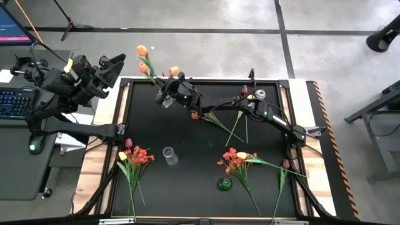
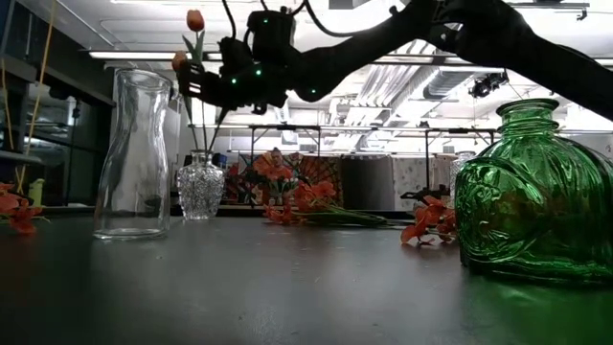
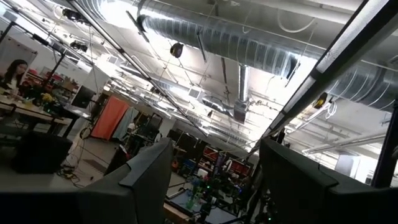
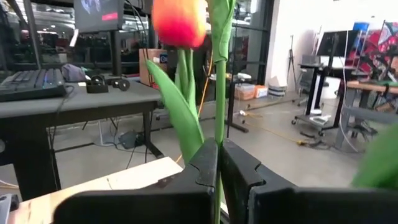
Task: Sort flowers into vase by color
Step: Put the orange flower into the top left transparent vase, then put the top red flowers into the top right transparent vase
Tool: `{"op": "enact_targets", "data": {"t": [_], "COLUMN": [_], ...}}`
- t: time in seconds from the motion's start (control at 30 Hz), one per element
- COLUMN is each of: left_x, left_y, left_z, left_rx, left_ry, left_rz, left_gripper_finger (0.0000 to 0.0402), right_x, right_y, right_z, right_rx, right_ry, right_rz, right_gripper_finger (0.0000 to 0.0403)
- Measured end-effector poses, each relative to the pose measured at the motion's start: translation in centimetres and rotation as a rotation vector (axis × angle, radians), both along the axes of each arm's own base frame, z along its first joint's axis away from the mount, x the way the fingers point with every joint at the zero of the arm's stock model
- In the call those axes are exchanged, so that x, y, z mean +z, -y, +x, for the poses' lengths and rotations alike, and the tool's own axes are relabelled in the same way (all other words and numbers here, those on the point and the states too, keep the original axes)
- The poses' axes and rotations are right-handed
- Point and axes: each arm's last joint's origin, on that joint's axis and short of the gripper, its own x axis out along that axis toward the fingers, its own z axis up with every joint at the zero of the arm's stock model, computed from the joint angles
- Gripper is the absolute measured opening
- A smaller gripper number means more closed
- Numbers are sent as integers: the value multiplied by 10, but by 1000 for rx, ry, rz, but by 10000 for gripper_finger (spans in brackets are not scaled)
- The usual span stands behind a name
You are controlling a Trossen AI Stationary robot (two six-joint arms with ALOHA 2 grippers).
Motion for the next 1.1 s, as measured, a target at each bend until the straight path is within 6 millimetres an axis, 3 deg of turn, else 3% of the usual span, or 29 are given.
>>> {"op": "enact_targets", "data": {"t": [0.37, 0.83, 1.1], "left_x": [0, 0, 0], "left_y": [0, 0, 0], "left_z": [0, 0, 0], "left_rx": [-1, -5, -5], "left_ry": [0, 3, 3], "left_rz": [-1, -9, -9], "left_gripper_finger": [230, 230, 230], "right_x": [-10, -7, 18], "right_y": [-4, -15, -28], "right_z": [1, 5, 5], "right_rx": [14, 53, 104], "right_ry": [-46, -135, -324], "right_rz": [111, 167, 203], "right_gripper_finger": [19, 166, 220]}}
